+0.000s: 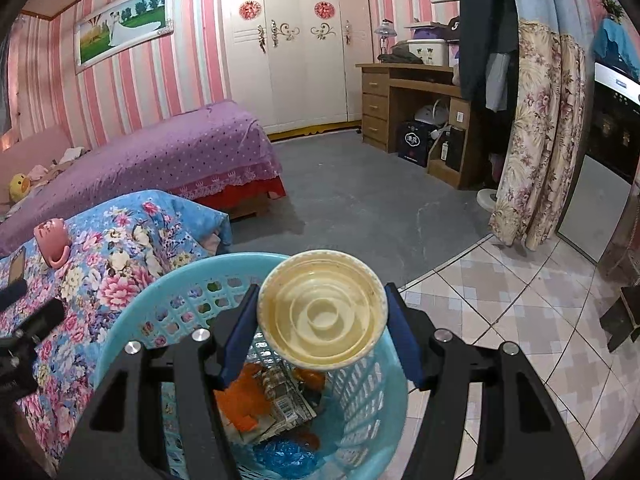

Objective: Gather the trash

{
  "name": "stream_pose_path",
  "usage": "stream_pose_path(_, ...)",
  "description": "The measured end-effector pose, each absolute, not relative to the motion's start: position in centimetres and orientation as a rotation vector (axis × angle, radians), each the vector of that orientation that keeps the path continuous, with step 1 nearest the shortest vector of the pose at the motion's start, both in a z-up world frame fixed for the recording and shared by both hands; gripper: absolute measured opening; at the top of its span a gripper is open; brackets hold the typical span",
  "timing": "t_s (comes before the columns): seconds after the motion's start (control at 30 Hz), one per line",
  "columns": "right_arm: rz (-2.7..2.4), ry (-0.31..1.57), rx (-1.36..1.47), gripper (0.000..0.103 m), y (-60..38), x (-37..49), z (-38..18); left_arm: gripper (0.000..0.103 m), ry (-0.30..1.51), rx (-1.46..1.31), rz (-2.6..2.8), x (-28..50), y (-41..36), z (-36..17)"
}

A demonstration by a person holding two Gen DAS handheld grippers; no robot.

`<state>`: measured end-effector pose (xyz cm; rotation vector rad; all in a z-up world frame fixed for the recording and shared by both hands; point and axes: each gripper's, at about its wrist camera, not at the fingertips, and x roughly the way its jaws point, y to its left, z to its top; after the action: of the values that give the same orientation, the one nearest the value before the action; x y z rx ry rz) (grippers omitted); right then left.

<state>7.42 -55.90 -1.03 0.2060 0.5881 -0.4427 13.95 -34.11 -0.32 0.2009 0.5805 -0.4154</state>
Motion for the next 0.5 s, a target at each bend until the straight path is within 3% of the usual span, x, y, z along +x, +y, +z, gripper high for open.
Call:
stream_pose_path(0.1,-0.452,0.592,0.191,0.061,-55.2,7.9,-1.3,0.097,0.588,0.195,-0.385,14.6,-32.2,-0.1)
stream_pose_path(0.23,-0.457,0.565,0.198,0.090,-54.2,7.9,-1.1,0.097,0.589,0.169,-0.349,14.7,-29.5,0.5)
stream_pose_path(0.5,-0.454,0.525,0.203,0.099,-50.6,6.9,1.9,0.098,0.559,0.117,-0.269,12.7,-21.5,3.3)
